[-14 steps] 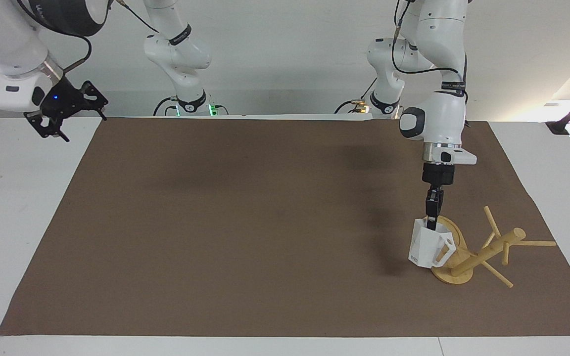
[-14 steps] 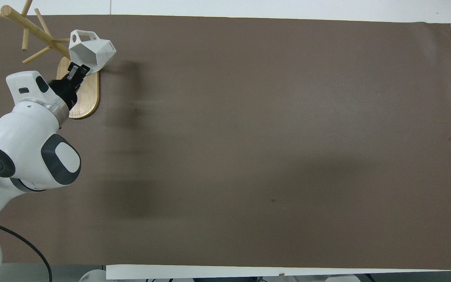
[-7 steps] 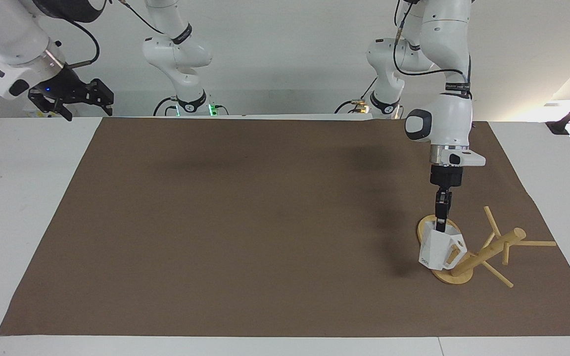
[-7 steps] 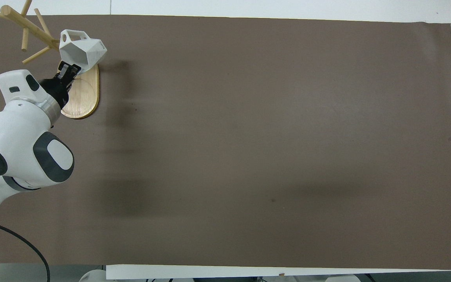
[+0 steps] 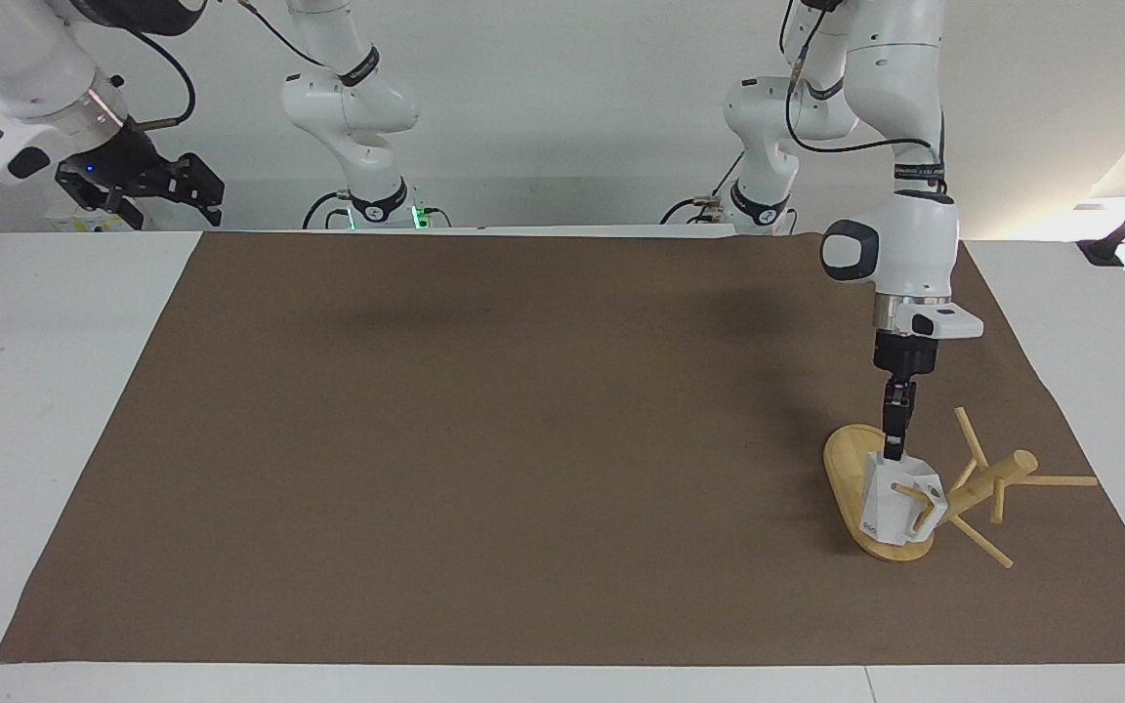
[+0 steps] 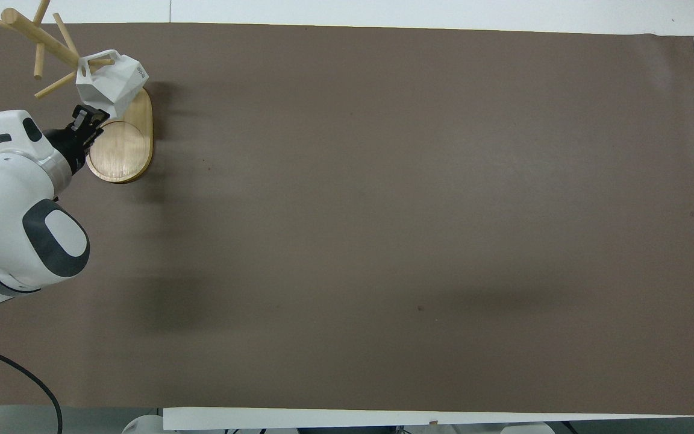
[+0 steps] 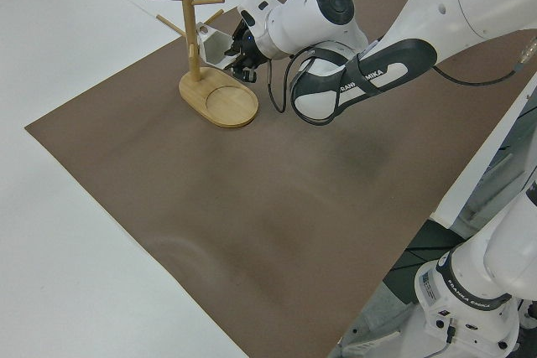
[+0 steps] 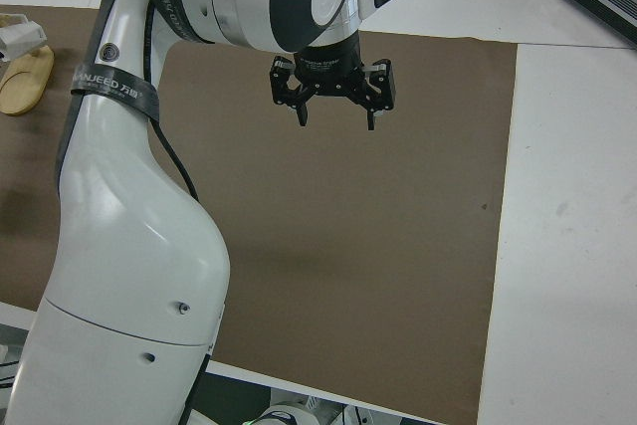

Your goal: Hang cup on rack

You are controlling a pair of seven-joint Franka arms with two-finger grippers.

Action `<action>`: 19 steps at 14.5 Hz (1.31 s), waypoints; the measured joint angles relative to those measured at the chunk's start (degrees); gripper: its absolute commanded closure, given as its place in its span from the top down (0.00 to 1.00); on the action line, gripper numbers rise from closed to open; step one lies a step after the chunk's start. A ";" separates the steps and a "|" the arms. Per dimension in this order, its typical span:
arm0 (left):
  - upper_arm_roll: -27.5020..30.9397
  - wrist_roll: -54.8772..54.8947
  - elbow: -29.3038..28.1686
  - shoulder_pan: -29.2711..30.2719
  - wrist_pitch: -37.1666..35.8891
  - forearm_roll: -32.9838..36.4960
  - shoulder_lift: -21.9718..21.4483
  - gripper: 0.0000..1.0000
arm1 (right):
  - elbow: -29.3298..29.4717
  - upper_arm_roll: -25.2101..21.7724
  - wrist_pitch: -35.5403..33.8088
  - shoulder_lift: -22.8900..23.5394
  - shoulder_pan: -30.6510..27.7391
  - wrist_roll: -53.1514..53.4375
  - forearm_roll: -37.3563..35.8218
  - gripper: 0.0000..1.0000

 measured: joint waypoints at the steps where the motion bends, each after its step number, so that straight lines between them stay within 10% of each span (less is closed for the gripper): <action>1: 0.04 0.21 0.10 1.19 -5.63 0.00 -0.72 0.99 | 0.00 0.00 0.00 -0.02 0.01 0.96 0.00 1.00; 7: 0.29 7.59 1.08 7.88 -30.86 1.33 -8.64 0.99 | -0.30 -0.06 0.77 -0.80 0.82 4.38 0.23 1.00; 12: 0.01 9.06 12.29 10.01 -59.51 17.10 -16.69 0.99 | -0.52 -0.11 0.85 -0.88 1.62 6.61 0.44 1.00; 19: -0.76 32.25 32.03 8.58 -83.22 23.35 -11.70 1.00 | -1.22 -0.27 0.91 -0.88 1.61 6.81 0.58 1.00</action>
